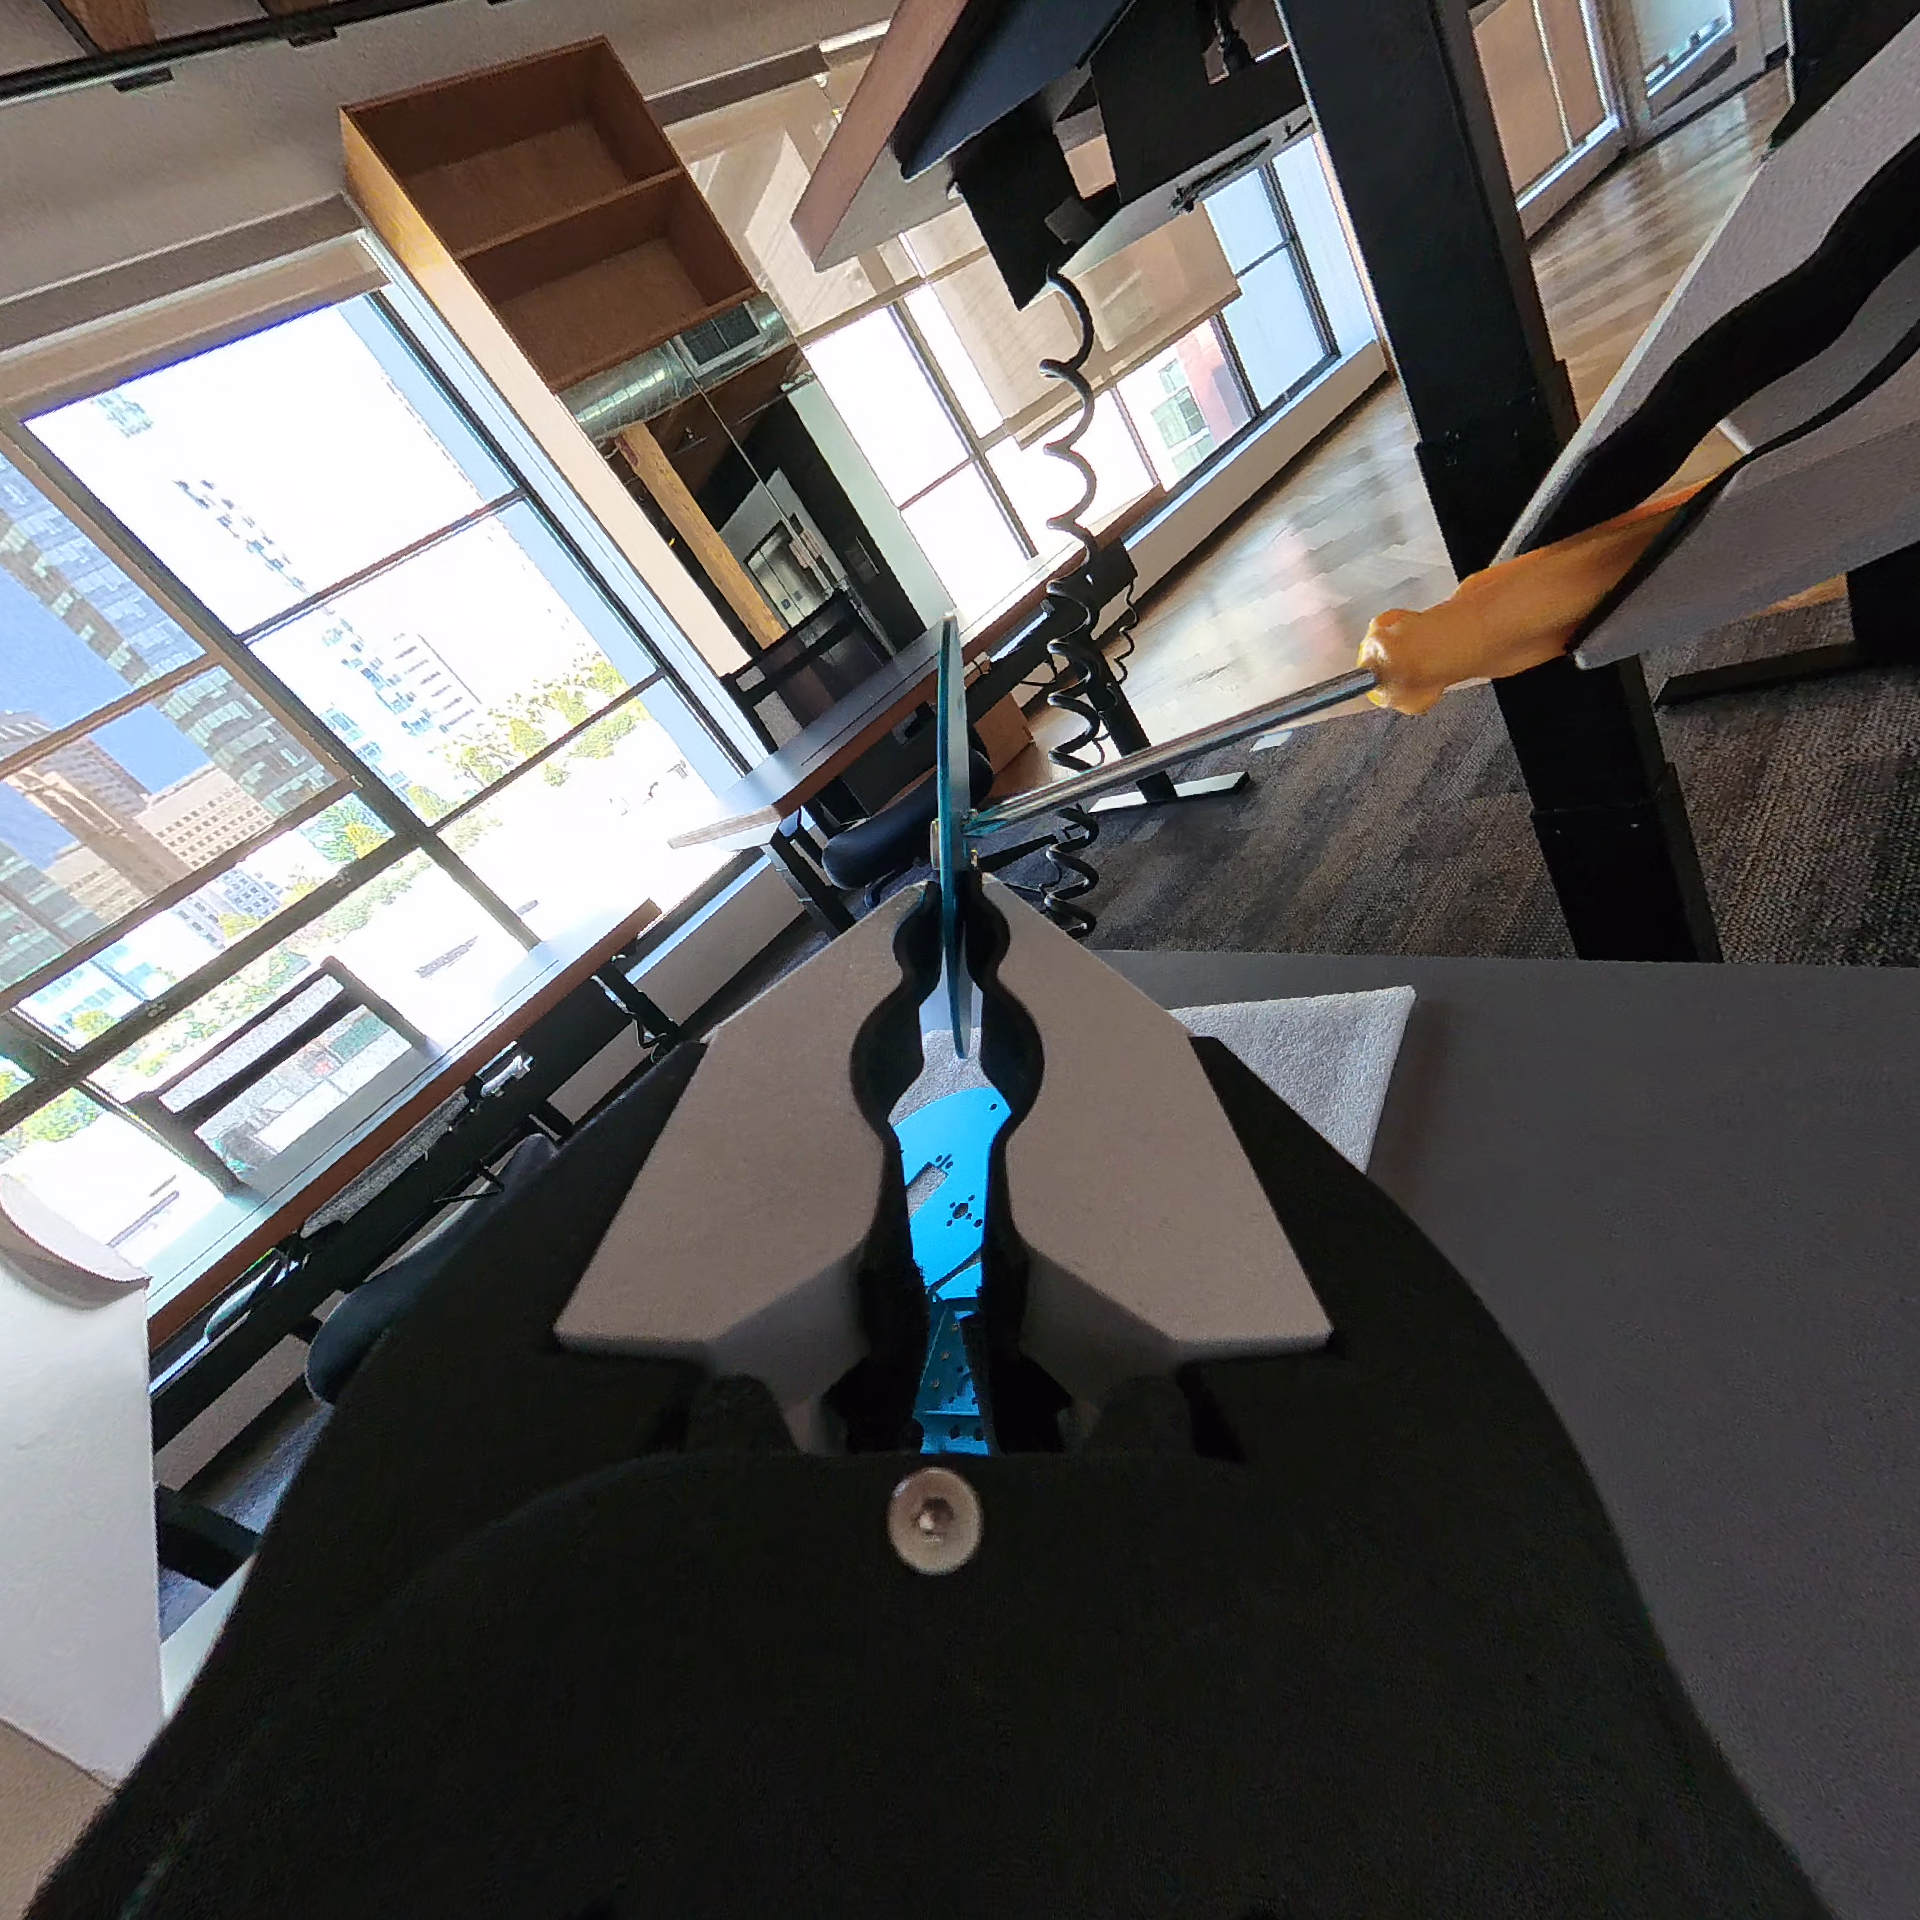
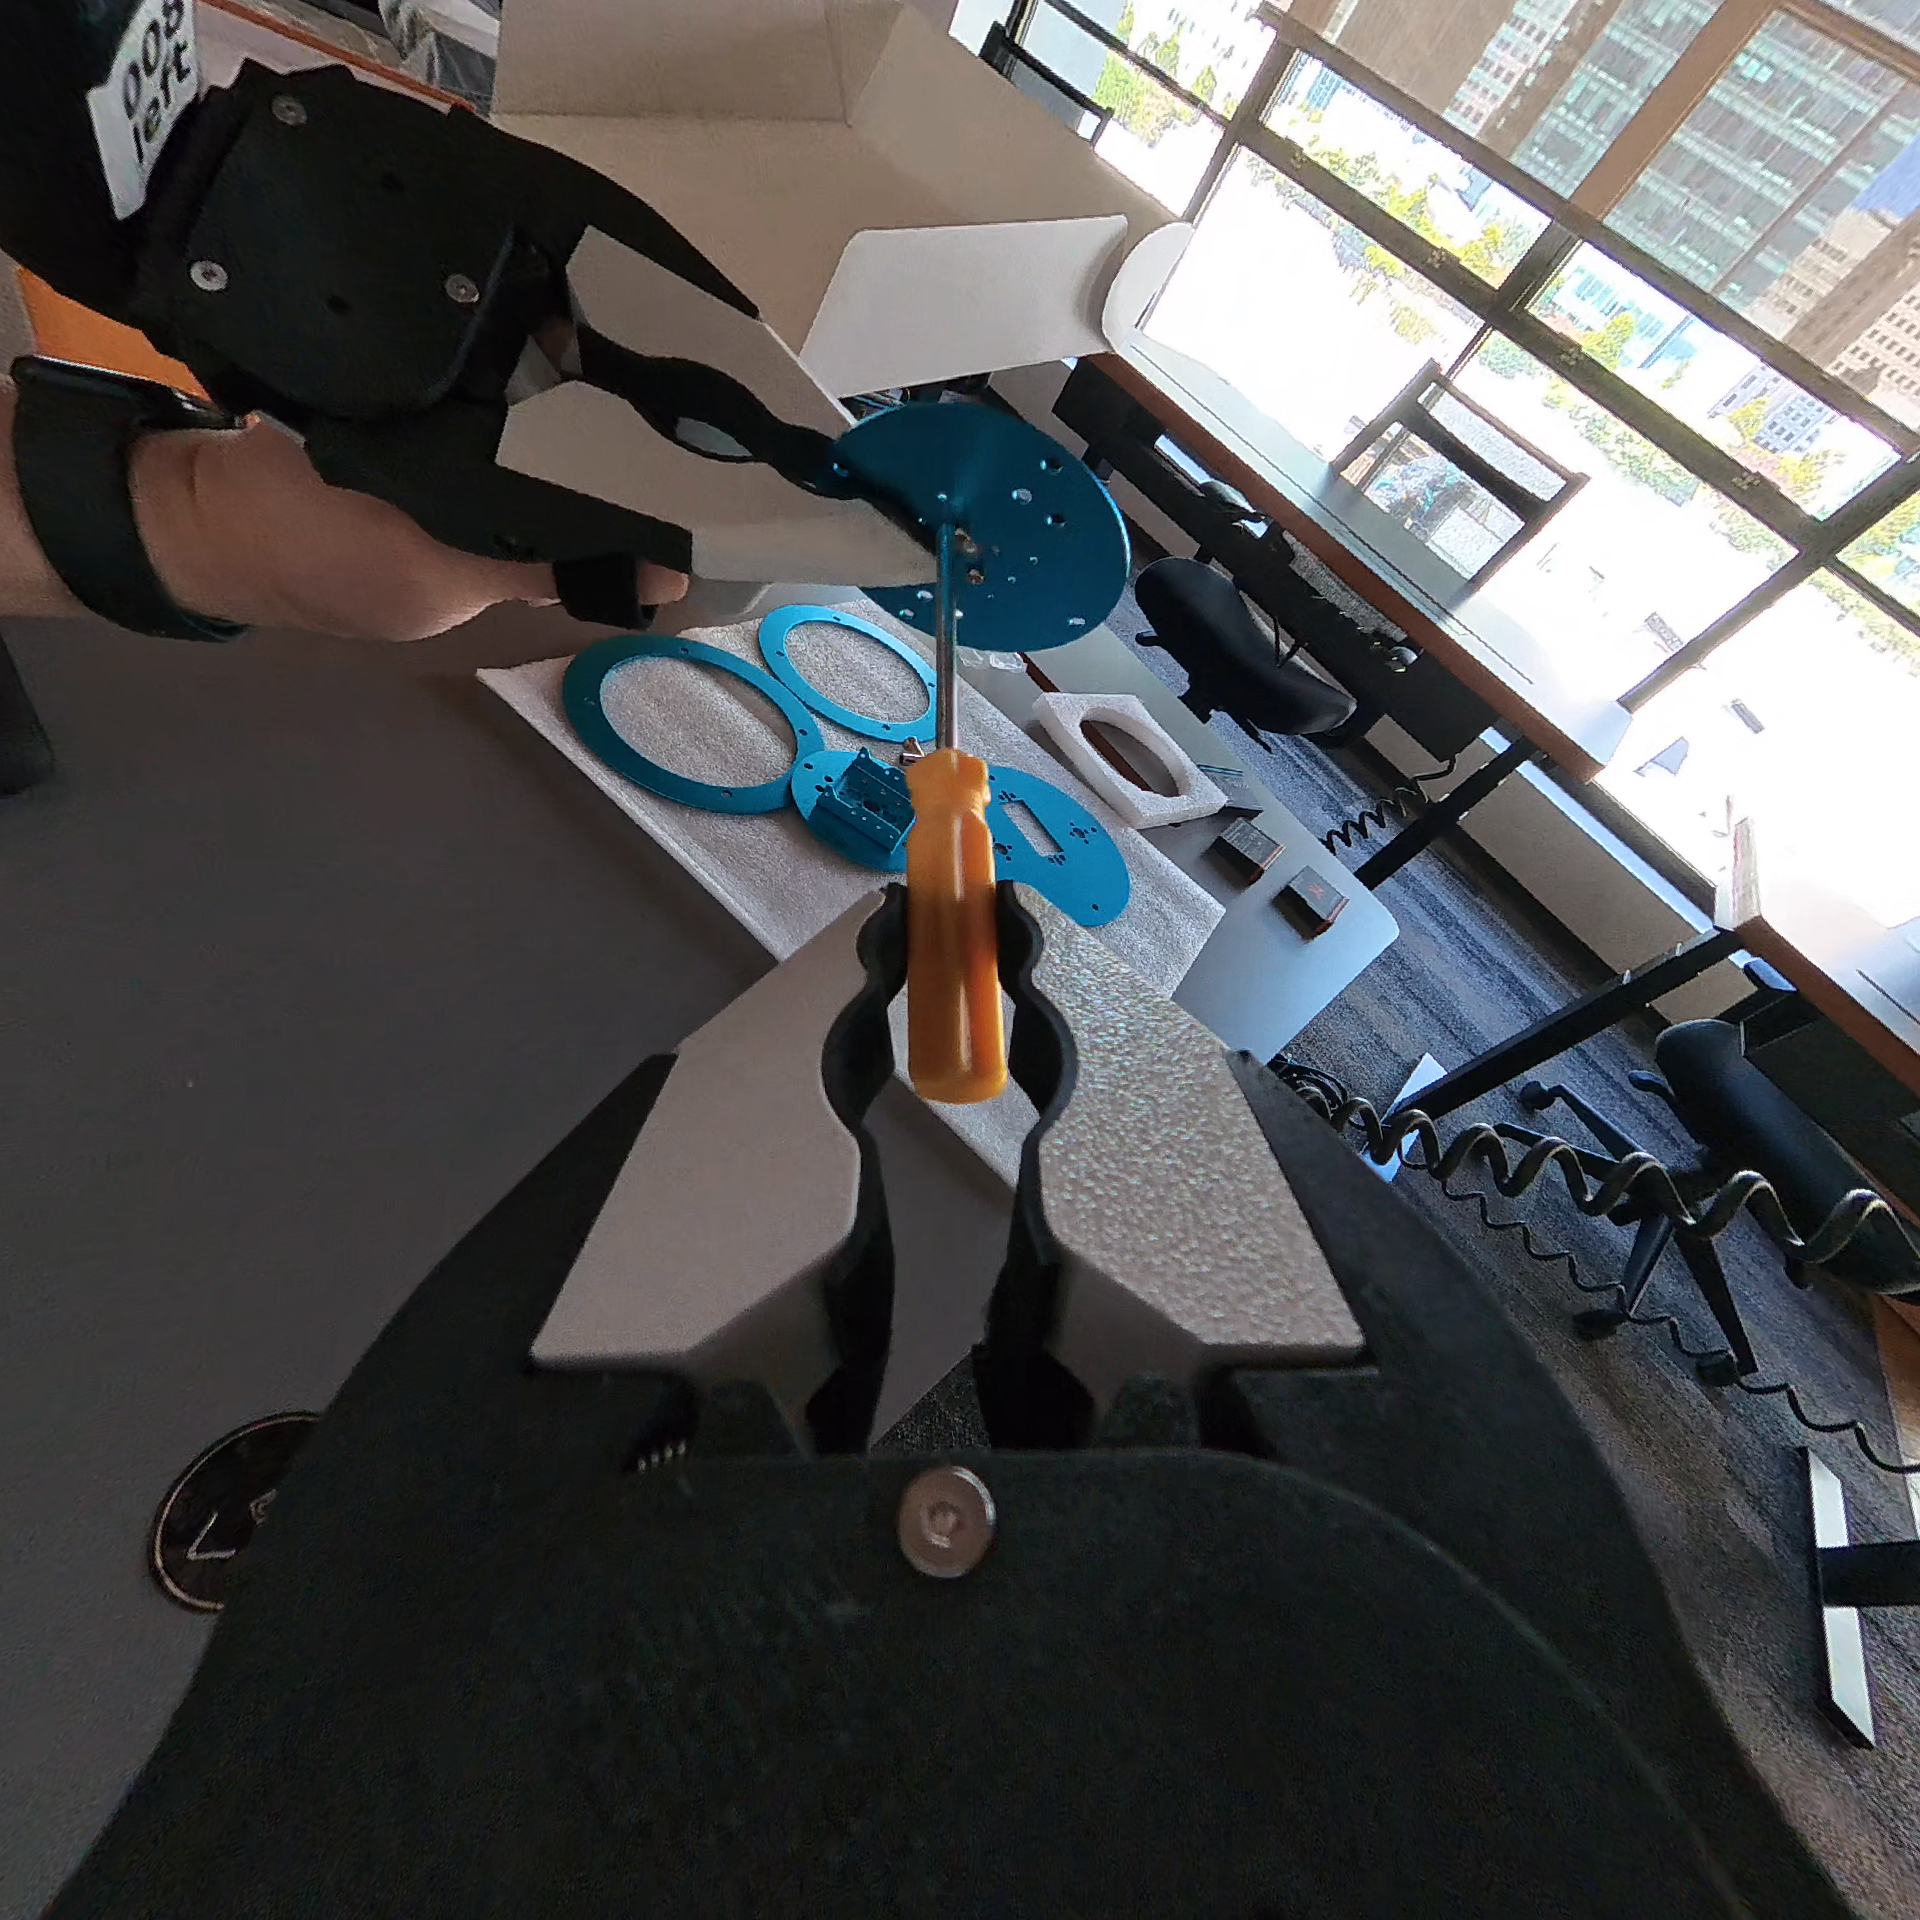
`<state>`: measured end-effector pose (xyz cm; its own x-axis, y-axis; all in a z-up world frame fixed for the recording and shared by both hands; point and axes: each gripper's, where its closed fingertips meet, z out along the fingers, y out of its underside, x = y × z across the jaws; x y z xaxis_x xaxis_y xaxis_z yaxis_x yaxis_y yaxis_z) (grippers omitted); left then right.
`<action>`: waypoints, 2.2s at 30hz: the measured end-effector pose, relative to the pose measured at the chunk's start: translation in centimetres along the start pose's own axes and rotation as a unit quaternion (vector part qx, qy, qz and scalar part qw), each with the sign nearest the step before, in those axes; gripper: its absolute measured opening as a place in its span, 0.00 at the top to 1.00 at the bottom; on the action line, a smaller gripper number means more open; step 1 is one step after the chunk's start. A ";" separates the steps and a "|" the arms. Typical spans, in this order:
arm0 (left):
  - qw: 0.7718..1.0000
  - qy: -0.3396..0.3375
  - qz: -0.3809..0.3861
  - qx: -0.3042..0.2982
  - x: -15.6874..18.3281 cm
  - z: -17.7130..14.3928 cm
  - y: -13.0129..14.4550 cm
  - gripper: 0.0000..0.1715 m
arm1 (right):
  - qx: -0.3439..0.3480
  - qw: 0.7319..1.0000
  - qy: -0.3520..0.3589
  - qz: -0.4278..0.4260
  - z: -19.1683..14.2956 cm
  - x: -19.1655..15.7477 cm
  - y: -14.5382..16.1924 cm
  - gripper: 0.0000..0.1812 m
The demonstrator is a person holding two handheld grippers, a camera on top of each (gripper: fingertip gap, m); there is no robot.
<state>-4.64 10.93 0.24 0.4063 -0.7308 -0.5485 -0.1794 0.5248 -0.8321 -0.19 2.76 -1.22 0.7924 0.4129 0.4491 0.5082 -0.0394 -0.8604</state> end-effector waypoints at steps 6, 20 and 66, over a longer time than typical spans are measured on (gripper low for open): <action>1.000 0.000 -0.011 0.003 -0.2 -0.1 0.0 0.99 | -0.002 1.000 0.008 -0.003 -0.3 0.3 0.2 0.92; 1.000 0.002 -0.009 0.003 0.1 0.0 0.0 0.99 | -0.001 1.000 0.003 0.003 -0.3 0.3 0.2 0.92; 0.991 -0.032 0.131 -0.008 1.6 -0.4 -1.2 0.99 | 0.070 0.997 0.035 0.012 -0.7 -0.5 2.0 0.92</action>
<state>-4.07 8.93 0.32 0.3997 -0.5406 -0.7403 -0.3001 0.6859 -0.6629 0.64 1.80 -2.99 0.8283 0.3482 0.4390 0.4398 0.0814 -0.8944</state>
